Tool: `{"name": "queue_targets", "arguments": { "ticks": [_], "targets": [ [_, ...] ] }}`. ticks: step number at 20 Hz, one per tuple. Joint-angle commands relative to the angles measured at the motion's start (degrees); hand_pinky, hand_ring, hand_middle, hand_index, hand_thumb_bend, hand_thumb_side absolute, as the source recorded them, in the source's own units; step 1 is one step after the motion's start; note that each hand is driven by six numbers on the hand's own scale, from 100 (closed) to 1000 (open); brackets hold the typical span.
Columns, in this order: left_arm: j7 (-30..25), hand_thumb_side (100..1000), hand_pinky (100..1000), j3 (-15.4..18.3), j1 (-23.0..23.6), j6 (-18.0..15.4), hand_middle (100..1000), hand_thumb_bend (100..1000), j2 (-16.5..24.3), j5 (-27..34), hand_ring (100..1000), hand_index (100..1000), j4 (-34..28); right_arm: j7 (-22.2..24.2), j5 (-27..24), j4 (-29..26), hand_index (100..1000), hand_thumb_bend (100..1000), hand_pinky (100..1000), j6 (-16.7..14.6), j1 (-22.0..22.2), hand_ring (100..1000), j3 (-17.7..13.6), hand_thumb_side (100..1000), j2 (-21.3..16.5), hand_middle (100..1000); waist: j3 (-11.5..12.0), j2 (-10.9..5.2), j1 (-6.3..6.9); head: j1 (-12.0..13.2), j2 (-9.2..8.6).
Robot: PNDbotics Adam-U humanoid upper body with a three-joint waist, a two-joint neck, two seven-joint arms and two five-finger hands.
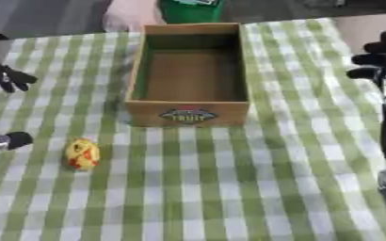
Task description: Pick up objects on the table and place them in the box.
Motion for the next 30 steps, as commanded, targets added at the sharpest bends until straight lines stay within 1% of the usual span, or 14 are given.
{"name": "queue_targets", "arguments": {
  "ticks": [1, 5, 8, 11, 13, 18, 19, 21, 25, 28, 30],
  "targets": [
    [-1.99, 706, 626, 0.23, -1.72, -0.04, 737, 534, -0.81, 0.13, 723, 939, 0.21, 0.11, -0.41, -0.84, 788, 100, 592, -0.23, -0.45, 664, -0.19, 591, -1.29, 652, -0.07, -1.14, -0.32, -0.56, 0.45],
    [-4.15, 668, 631, -0.21, -2.90, -0.16, 745, 531, -3.04, -0.69, 732, 949, 1.11, 0.06, -0.40, -0.84, 788, 100, 592, -0.31, -0.40, 664, -0.21, 591, -1.18, 652, -0.07, -1.12, -0.65, -0.17, 0.26],
    [-5.66, 644, 634, -0.85, -3.96, -0.34, 743, 531, -4.45, -2.03, 740, 976, 2.82, 0.08, -0.36, -0.84, 787, 100, 592, -0.34, -0.34, 664, -0.19, 592, -1.13, 652, -0.03, -1.16, -0.82, 0.63, 0.16],
    [-6.96, 611, 640, -1.92, -5.22, -1.10, 719, 533, -5.45, -3.30, 741, 966, 4.82, 0.06, -0.33, -0.84, 787, 100, 591, -0.34, -0.22, 664, -0.18, 592, -1.09, 652, 0.01, -1.24, -0.89, 1.26, -0.06],
    [-7.76, 573, 637, -2.63, -6.12, -1.67, 707, 530, -6.35, -3.78, 737, 954, 6.03, 0.09, -0.31, -0.84, 787, 100, 591, -0.30, -0.19, 664, -0.13, 593, -1.06, 652, 0.01, -1.27, -0.90, 1.48, -0.21],
    [-8.33, 573, 637, -3.16, -7.00, -2.41, 707, 530, -7.36, -4.49, 737, 954, 7.61, 0.13, -0.27, -0.84, 787, 100, 591, -0.26, -0.16, 664, -0.10, 593, -1.03, 652, 0.03, -1.29, -0.92, 1.58, -0.30],
    [-8.55, 528, 624, -3.45, -6.76, -2.25, 675, 525, -7.47, -4.74, 730, 952, 8.04, 0.13, -0.26, -0.84, 786, 100, 591, -0.23, -0.15, 664, -0.09, 593, -1.01, 651, -0.05, -1.22, -0.83, 1.60, -0.42],
    [-9.71, 523, 620, -4.09, -6.64, -1.85, 670, 532, -8.32, -5.88, 729, 955, 10.08, 0.19, -0.19, -0.84, 785, 100, 591, -0.15, -0.14, 664, -0.01, 593, -0.93, 651, -0.23, -1.15, -0.70, 1.63, -0.56],
    [-11.06, 504, 603, -4.35, -7.08, -2.90, 633, 535, -10.54, -7.37, 712, 955, 14.15, 0.22, -0.06, -0.84, 785, 100, 591, -0.05, -0.16, 664, 0.06, 594, -0.80, 651, -0.40, -0.97, -0.69, 1.74, -0.68],
    [-11.07, 483, 584, -4.71, -6.97, -3.63, 585, 536, -11.45, -7.63, 684, 927, 15.37, 0.16, 0.04, -0.84, 786, 100, 591, -0.02, -0.13, 665, 0.06, 594, -0.70, 650, -0.47, -0.84, -0.69, 1.72, -0.68],
    [-11.03, 479, 574, -5.00, -6.88, -3.96, 574, 543, -11.94, -7.63, 672, 905, 15.69, 0.16, 0.09, -0.84, 786, 100, 591, 0.06, -0.15, 665, 0.11, 593, -0.62, 650, -0.47, -0.79, -0.69, 1.71, -0.73]
  ]
}}
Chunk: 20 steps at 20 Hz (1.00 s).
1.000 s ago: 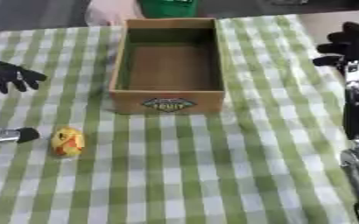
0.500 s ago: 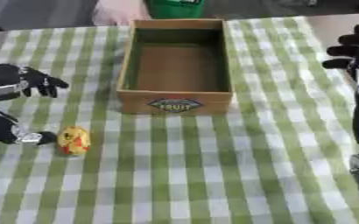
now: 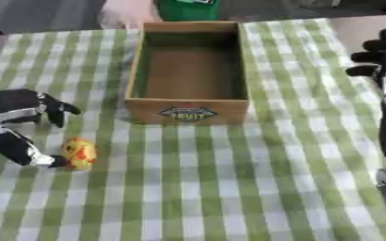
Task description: Pick up objects on the table and place them in the box.
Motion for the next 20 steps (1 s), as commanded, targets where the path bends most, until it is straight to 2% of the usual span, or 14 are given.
{"name": "queue_targets", "arguments": {
  "ticks": [1, 12, 20],
  "targets": [
    [0.07, 476, 569, -0.01, -0.83, -0.69, 570, 546, 0.24, -0.15, 667, 894, 0.06, 0.05, 0.10, -0.84, 786, 100, 591, 0.09, -0.21, 665, -0.20, 594, -0.65, 650, -0.05, -0.87, -0.06, 0.13, -0.56],
    [0.88, 511, 522, -1.23, -0.42, -2.93, 521, 448, -1.19, -4.73, 624, 766, 1.08, 0.05, 0.14, -0.84, 786, 100, 591, 0.08, -0.21, 665, -0.15, 596, -0.46, 647, -0.19, -0.79, -0.09, 0.29, -0.82],
    [0.16, 507, 483, -1.84, 0.19, -4.34, 485, 398, -2.29, -5.80, 592, 752, 2.66, -0.22, 0.07, -0.84, 787, 100, 591, 0.03, -0.14, 665, -0.26, 594, -0.32, 647, -0.32, -0.80, -0.02, 0.49, -0.89]
  ]
}}
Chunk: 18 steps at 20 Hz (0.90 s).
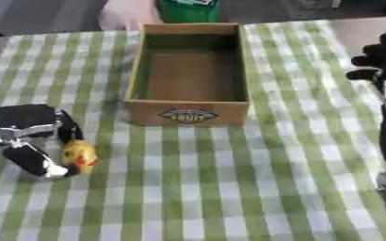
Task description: Pick up objects on the table and place them in the box.
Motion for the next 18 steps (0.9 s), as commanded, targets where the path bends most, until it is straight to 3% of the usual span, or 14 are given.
{"name": "queue_targets", "arguments": {
  "ticks": [1, 6, 9, 10, 11, 18],
  "targets": [
    [-0.07, 510, 479, -0.07, -0.37, -0.49, 483, 389, 0.59, -0.10, 589, 748, -0.07, -0.26, 0.05, -0.84, 787, 100, 591, -0.05, -0.12, 665, -0.28, 594, -0.77, 648, -0.01, -0.85, -0.11, 0.18, -0.39],
    [0.32, 514, 464, -0.11, -0.44, -0.65, 476, 290, 1.22, 0.94, 576, 743, -2.31, -0.28, 0.08, -0.84, 787, 100, 592, 0.00, -0.06, 665, -0.25, 595, -0.79, 647, 0.04, -0.91, -0.07, 0.19, -0.49],
    [0.18, 515, 463, -0.11, -0.33, -0.41, 475, 283, 1.64, 1.42, 576, 742, -3.46, -0.26, 0.10, -0.84, 787, 100, 592, 0.01, -0.05, 665, -0.23, 595, -0.80, 647, 0.02, -0.91, -0.06, 0.17, -0.48],
    [0.16, 546, 450, -0.07, -0.33, -0.33, 468, 159, 1.78, 1.49, 567, 735, -3.72, -0.26, 0.11, -0.84, 787, 100, 592, 0.01, -0.04, 665, -0.23, 597, -0.80, 647, 0.05, -0.91, -0.05, 0.15, -0.48],
    [0.45, 570, 443, 0.16, -0.30, -0.32, 467, 100, 2.31, 1.48, 563, 733, -4.42, -0.24, 0.14, -0.84, 787, 100, 592, 0.04, 0.03, 665, -0.22, 597, -0.81, 647, 0.13, -0.91, -0.03, 0.09, -0.47],
    [1.04, 636, 429, 1.14, 0.66, 0.24, 469, 100, 5.65, 1.79, 556, 730, -8.70, -0.16, 0.27, -0.84, 787, 100, 592, 0.05, 0.06, 665, -0.12, 599, -0.85, 647, 0.39, -0.83, -0.04, 0.00, -0.68]
  ]
}}
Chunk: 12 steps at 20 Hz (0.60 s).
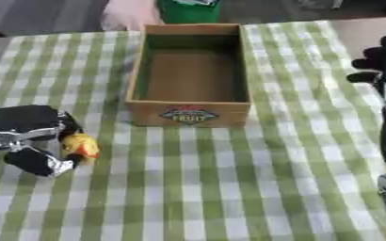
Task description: Pick up objects on the table and place them in the box.
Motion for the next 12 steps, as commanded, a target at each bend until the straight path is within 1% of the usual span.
{"name": "queue_targets", "arguments": {
  "ticks": [1, 5, 8, 12],
  "targets": [
    [0.43, 642, 414, 1.60, -0.39, 0.49, 454, 100, 3.24, 0.61, 539, 715, -2.54, 0.00, 0.24, -0.84, 787, 100, 592, -0.02, -0.37, 665, -0.13, 600, -0.87, 648, 0.12, -0.83, -0.10, 0.00, -0.72],
    [2.45, 558, 345, 2.68, 0.02, 1.18, 404, 100, 4.84, 0.28, 474, 663, -3.67, 0.00, 0.16, -0.84, 787, 100, 592, -0.14, -0.49, 665, -0.11, 601, -0.93, 647, 0.17, -0.78, -0.18, 0.02, -1.05],
    [5.02, 545, 326, 4.16, 0.10, 1.91, 388, 100, 5.25, 0.22, 458, 643, -4.49, -0.01, 0.11, -0.84, 787, 100, 592, -0.19, -0.52, 665, -0.13, 602, -0.94, 647, 0.21, -0.74, -0.27, -0.04, -1.18],
    [8.74, 535, 326, 6.01, -1.01, 3.11, 384, 100, 5.29, -0.33, 462, 632, -5.44, -0.04, 0.04, -0.84, 787, 100, 592, -0.35, -0.64, 665, -0.17, 603, -1.10, 647, 0.22, -0.73, -0.28, 0.03, -1.37]
  ]
}}
